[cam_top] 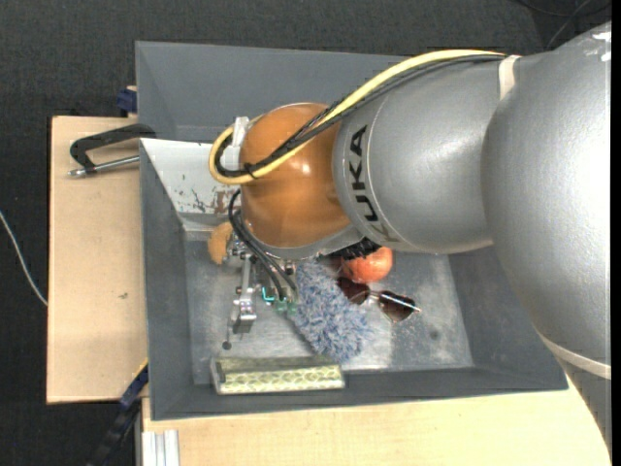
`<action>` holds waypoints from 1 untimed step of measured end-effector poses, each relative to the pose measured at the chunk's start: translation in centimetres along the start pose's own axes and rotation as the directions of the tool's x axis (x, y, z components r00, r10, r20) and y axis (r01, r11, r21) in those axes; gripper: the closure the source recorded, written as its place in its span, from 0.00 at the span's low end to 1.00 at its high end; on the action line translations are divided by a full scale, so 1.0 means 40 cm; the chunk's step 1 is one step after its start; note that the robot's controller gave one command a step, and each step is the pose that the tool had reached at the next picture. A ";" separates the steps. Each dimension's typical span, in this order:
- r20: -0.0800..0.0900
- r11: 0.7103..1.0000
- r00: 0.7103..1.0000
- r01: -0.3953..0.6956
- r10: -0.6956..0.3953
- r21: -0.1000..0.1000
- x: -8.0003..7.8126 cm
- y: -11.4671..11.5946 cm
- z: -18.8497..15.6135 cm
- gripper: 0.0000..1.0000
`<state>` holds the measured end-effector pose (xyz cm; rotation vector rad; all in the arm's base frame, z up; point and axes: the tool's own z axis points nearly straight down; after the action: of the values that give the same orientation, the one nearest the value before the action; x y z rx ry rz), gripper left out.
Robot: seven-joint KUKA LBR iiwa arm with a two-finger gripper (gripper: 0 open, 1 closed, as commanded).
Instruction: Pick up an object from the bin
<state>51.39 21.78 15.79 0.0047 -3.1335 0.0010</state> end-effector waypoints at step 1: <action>0.008 1.000 1.000 -0.002 0.002 -0.002 -0.005 -0.002 -0.011 0.00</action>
Offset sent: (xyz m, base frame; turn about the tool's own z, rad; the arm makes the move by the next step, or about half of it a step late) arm -0.0115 0.0015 0.0649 -0.3143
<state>51.60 21.69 16.23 0.0013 -3.1414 -0.0020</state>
